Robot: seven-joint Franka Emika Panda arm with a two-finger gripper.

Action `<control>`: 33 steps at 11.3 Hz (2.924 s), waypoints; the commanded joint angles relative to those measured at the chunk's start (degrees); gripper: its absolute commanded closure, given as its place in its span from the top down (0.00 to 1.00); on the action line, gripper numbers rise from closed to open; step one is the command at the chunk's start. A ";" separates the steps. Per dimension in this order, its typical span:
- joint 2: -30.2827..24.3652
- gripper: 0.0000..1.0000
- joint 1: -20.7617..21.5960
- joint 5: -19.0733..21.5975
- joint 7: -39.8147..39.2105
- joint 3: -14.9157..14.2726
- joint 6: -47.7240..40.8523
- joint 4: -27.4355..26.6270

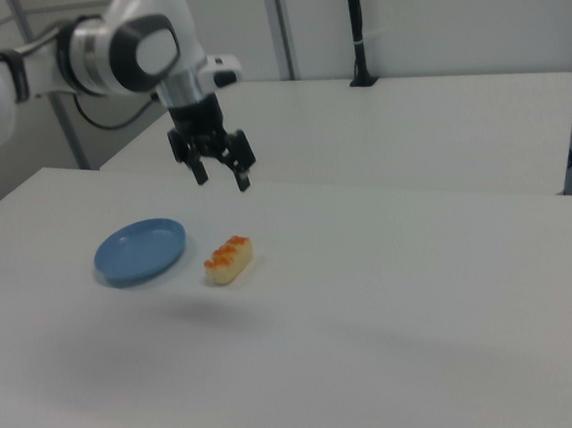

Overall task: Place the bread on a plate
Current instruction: 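Move the open gripper down over the orange-topped bread roll, then lower the gripper and close it around the bread roll, then lift the bread roll and carry it over the blue plate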

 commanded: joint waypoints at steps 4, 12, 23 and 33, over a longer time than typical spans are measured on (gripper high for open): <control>11.43 1.00 6.48 0.89 3.87 0.19 11.23 -0.19; 18.56 0.97 7.11 -0.07 7.04 0.10 17.48 -0.45; 15.76 0.49 10.61 -0.25 7.04 0.10 15.04 -0.98; 20.66 0.55 23.54 -0.60 27.16 0.10 21.43 1.92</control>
